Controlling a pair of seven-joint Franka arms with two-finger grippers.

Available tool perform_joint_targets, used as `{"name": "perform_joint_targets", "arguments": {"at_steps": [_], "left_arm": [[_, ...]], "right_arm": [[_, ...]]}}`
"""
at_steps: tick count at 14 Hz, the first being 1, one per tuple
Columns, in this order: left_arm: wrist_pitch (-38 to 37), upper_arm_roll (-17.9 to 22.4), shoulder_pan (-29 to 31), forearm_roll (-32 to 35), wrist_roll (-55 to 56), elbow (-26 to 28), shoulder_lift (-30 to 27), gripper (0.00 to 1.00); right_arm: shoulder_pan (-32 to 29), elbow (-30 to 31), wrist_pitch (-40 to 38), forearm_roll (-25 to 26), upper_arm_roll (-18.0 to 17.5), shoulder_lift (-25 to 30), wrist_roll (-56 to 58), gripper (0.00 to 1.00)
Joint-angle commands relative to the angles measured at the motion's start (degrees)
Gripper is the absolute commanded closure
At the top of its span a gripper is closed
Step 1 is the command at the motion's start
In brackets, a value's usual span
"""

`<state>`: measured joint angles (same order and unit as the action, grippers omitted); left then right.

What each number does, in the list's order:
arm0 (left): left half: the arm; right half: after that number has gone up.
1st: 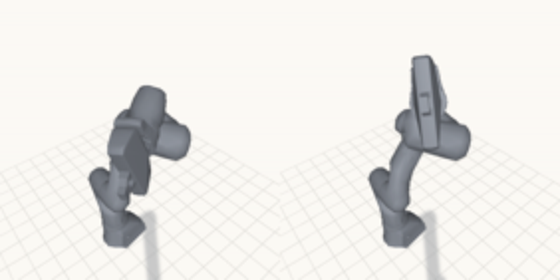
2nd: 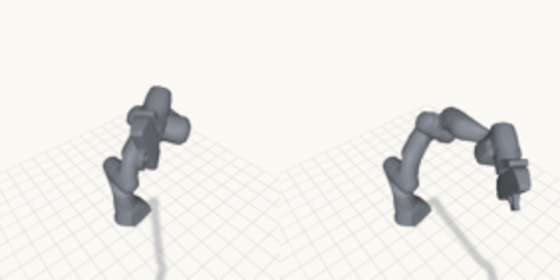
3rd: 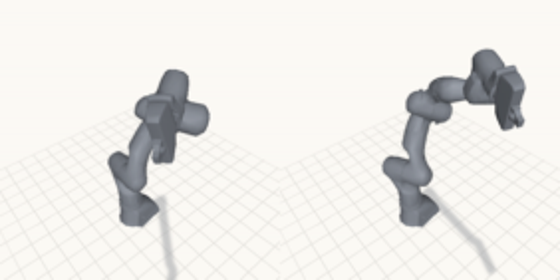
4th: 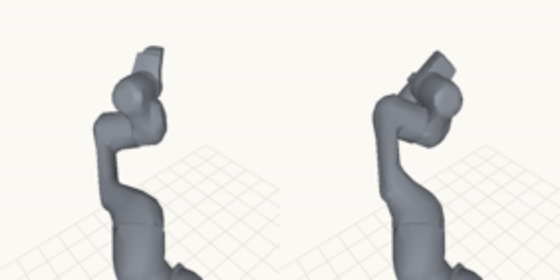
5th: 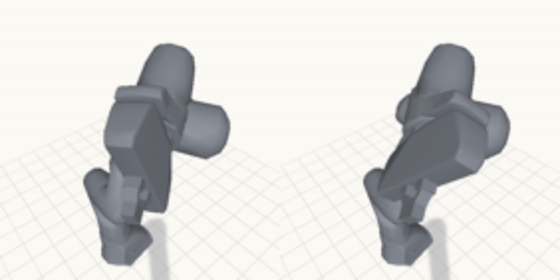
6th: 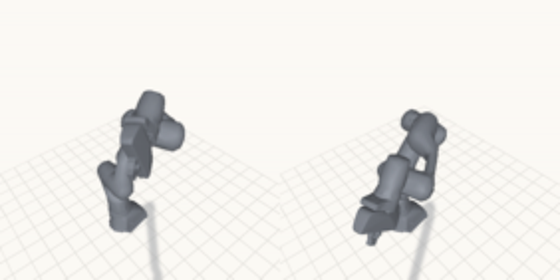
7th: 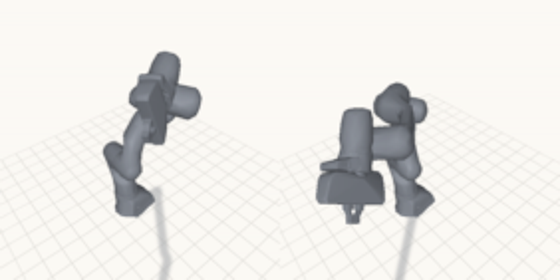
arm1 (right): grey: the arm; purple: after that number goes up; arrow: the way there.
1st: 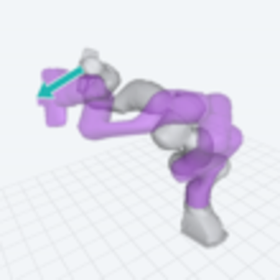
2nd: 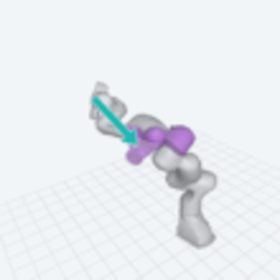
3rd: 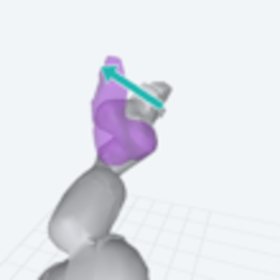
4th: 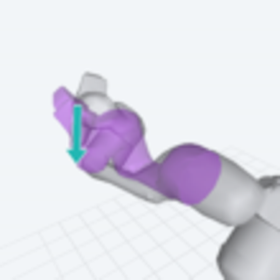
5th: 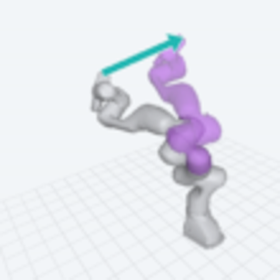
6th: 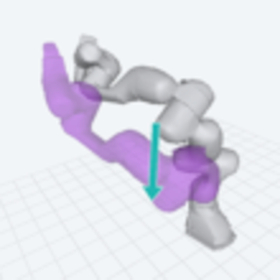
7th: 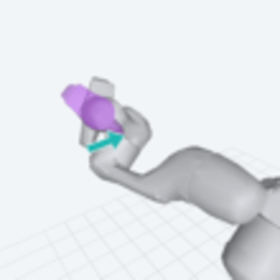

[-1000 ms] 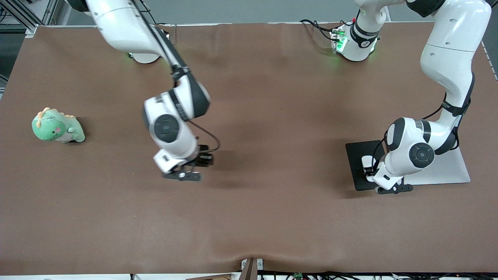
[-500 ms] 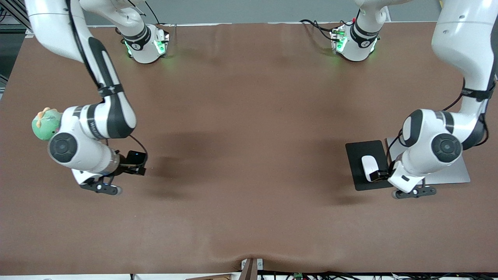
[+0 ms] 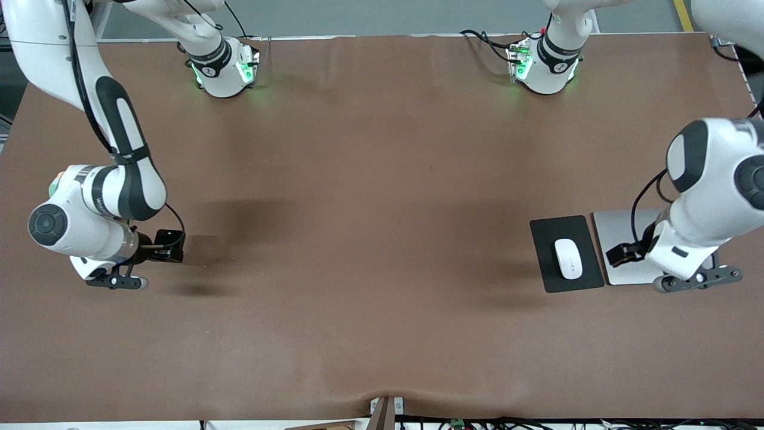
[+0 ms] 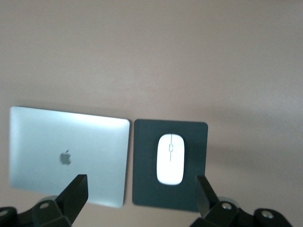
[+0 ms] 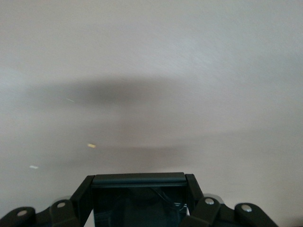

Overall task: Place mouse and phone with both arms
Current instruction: 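Open the left gripper off the mouse while the right gripper carries the phone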

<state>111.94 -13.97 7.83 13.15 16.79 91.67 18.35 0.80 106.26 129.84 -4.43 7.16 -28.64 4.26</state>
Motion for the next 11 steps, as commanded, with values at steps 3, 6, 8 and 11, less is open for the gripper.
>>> {"name": "perform_joint_targets", "arguments": {"at_steps": [3, 6, 8, 11], "left_arm": [[-10.4, -1.5, 0.6, -2.7, -4.8, -1.5, -9.4, 0.00], [-15.2, -1.1, 0.8, -4.2, -9.3, -2.6, -13.8, 0.00], [-18.4, -0.8, 0.9, -5.3, -11.5, -2.7, -15.9, 0.00], [-20.8, -0.4, 0.0, -7.7, -11.6, -2.6, -18.5, 0.00]], "right_arm": [[-6.3, 3.8, 0.6, 0.5, -1.4, 1.7, 5.5, 1.00], [-9.7, 5.1, 0.4, 0.5, -1.4, 0.7, 11.2, 0.99], [-10.9, 6.1, 0.5, 0.5, -1.4, 0.0, 11.5, 0.99], [-11.9, 6.0, 0.8, 0.5, -1.4, -1.9, 11.5, 0.96]]}}
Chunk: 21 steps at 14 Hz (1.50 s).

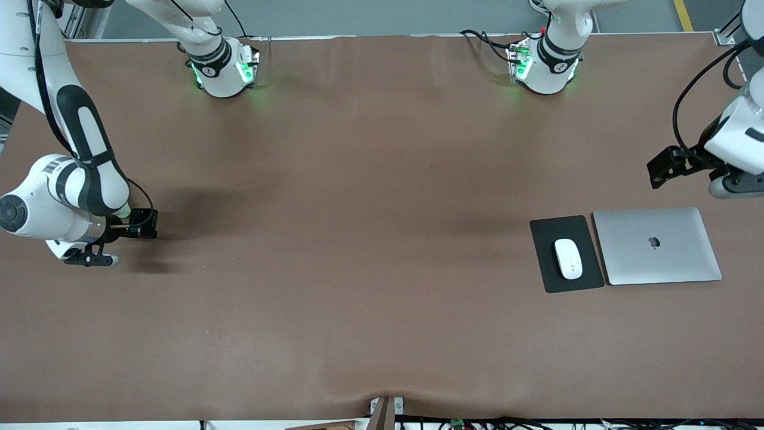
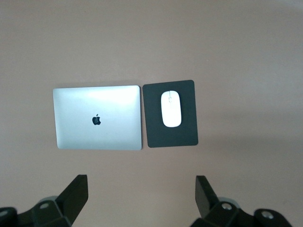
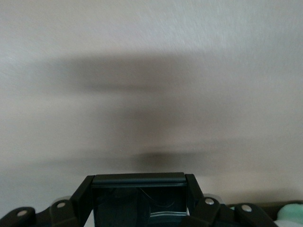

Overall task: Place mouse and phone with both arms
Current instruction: 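Open the left gripper off the mouse while the right gripper carries the phone, then lower the black phone beside the green plush toy and open the right gripper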

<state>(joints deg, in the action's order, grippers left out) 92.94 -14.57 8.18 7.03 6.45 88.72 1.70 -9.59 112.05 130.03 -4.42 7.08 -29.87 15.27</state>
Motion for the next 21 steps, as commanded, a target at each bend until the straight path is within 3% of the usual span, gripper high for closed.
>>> {"name": "perform_joint_targets", "arguments": {"at_steps": [1, 3, 4, 5, 6, 7, 10, 15, 21], "left_arm": [[-3.5, 1.0, -1.8, -2.8, -1.3, 0.5, -2.4, 0.00], [-5.7, 9.3, -9.5, -6.8, -1.2, 0.9, -3.1, 0.00], [-6.7, 10.7, -10.7, -7.0, -1.2, 0.8, -3.5, 0.00], [-7.5, 10.3, -10.6, -7.0, -0.8, 0.8, -4.1, 0.00], [-8.1, 9.4, -10.1, -7.0, -0.6, 0.8, -4.2, 0.00], [-8.4, 7.8, -9.1, -7.0, -0.3, 0.8, -4.3, 0.00], [-9.0, 4.8, -7.0, -7.0, 0.2, 1.2, -5.4, 0.00], [-10.1, 5.2, -5.5, -7.0, 0.2, 1.5, -5.3, 0.00], [-10.2, 5.4, -5.4, -6.9, 0.8, 1.8, -5.2, 0.00]], "right_arm": [[-1.6, 0.2, 1.2, 0.5, -1.4, -1.3, 0.5, 0.94], [-2.0, 0.2, 3.2, 0.5, -1.4, -2.8, 0.5, 0.89], [-2.5, 0.2, 3.5, 0.5, -1.4, -3.4, 0.5, 0.86], [-2.5, 0.2, 3.5, 0.5, -1.4, -3.4, 0.5, 0.70], [-2.4, 0.2, 3.4, 0.5, -1.4, -3.4, 0.5, 0.26], [-2.4, 0.1, 3.1, 0.5, -1.4, -3.3, 0.4, 0.00], [-1.1, -1.3, 2.2, 0.5, -1.5, -1.5, -0.3, 0.00], [3.7, -12.3, -13.0, 0.6, -1.5, 2.4, -3.3, 0.00], [7.0, -16.9, -23.4, 2.5, -1.6, 13.9, -5.4, 0.00]]}}
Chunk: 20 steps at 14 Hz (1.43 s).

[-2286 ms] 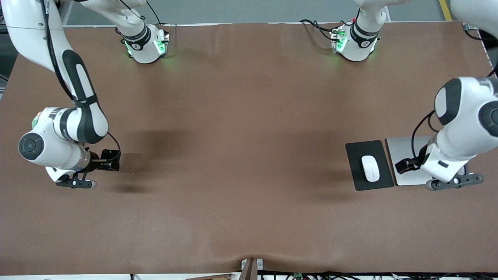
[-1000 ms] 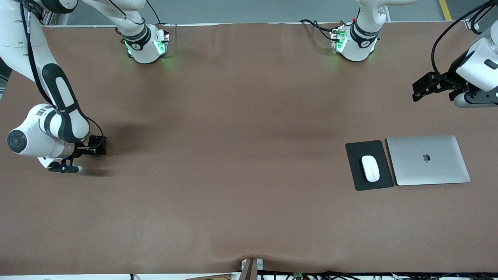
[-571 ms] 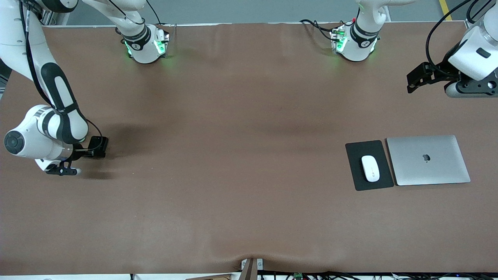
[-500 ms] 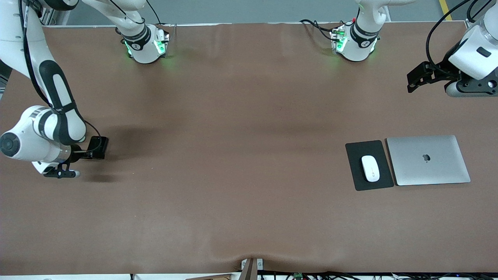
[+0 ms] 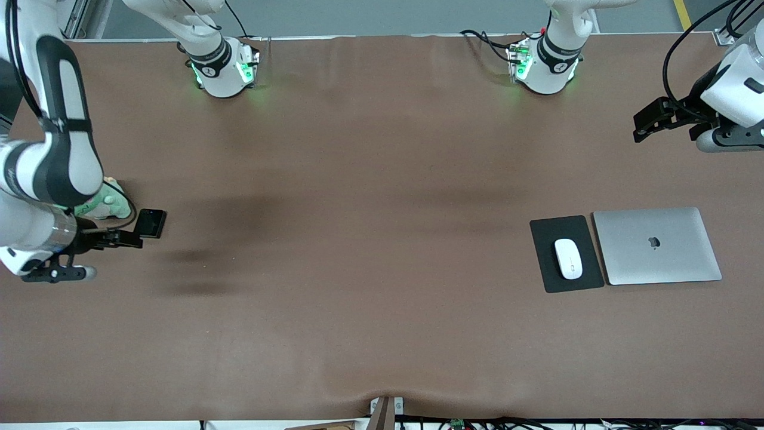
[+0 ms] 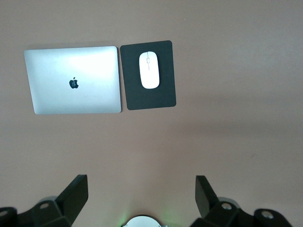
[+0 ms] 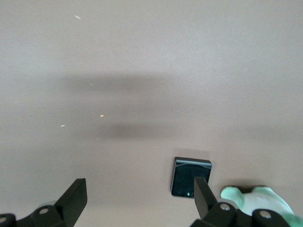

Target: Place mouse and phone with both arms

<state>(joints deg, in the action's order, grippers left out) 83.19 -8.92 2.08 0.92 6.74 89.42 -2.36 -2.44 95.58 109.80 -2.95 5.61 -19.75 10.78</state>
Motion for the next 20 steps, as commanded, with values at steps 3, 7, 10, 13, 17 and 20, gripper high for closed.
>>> {"name": "perform_joint_targets", "arguments": {"at_steps": [3, 7, 10, 13, 17, 20], "left_arm": [[-0.4, -0.4, 0.8, -0.7, 1.0, 0.8, -0.9, 0.00], [-0.2, -0.5, 0.9, -0.5, 1.2, 0.8, -1.2, 0.00], [0.4, -0.8, 0.8, -0.5, 1.2, 0.8, -1.2, 0.00], [0.6, -0.9, 0.8, -0.5, 1.2, 0.8, -1.3, 0.00], [0.6, -0.9, 0.8, -0.6, 0.1, 0.4, -1.2, 0.00], [0.5, -0.8, 0.7, -0.7, -0.2, -0.4, -0.8, 0.00]], "right_arm": [[2.1, -9.1, -14.5, 1.0, -0.4, 4.5, -7.9, 0.00], [7.0, -12.7, -23.3, 1.2, -0.5, 9.9, -15.8, 0.00], [6.2, -12.3, -24.7, 1.1, -2.4, 14.5, -15.8, 0.00], [0.6, -11.5, -27.4, 1.2, -7.0, 17.5, -15.3, 0.00], [-0.5, -10.1, -27.8, 1.4, -7.9, 19.0, -15.2, 0.00], [-0.2, -10.1, -28.8, 1.7, -7.9, 19.8, -15.3, 0.00]]}}
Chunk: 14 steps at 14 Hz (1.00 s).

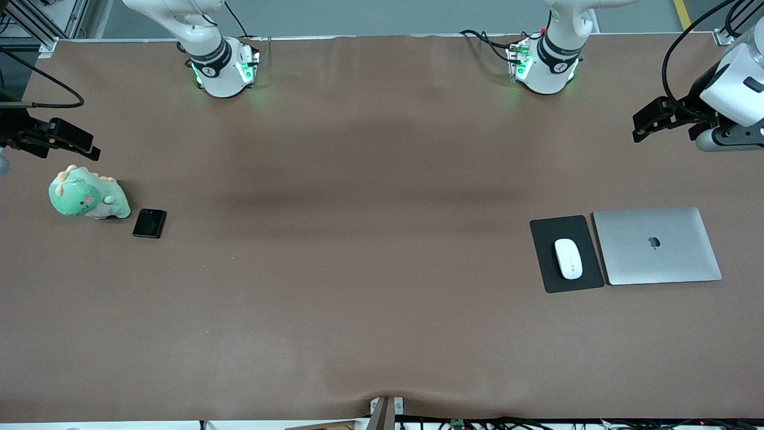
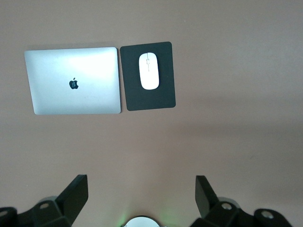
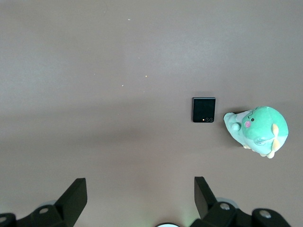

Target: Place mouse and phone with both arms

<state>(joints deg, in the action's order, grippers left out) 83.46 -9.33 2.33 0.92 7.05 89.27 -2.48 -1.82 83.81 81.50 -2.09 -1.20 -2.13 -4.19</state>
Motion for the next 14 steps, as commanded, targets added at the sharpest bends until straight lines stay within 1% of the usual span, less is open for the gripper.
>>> {"name": "perform_joint_targets", "arguments": {"at_steps": [1, 14], "left_arm": [[0.2, -0.4, 0.6, -0.5, -0.4, -0.3, -0.6, 0.00], [0.2, -0.6, -0.1, -1.0, 0.4, -1.1, -0.2, 0.00]], "right_arm": [[-0.6, 1.6, -0.9, 0.9, -1.1, 2.2, -0.7, 0.00], [-0.6, 1.6, -0.8, 1.1, -1.0, 1.7, -0.8, 0.00]]}}
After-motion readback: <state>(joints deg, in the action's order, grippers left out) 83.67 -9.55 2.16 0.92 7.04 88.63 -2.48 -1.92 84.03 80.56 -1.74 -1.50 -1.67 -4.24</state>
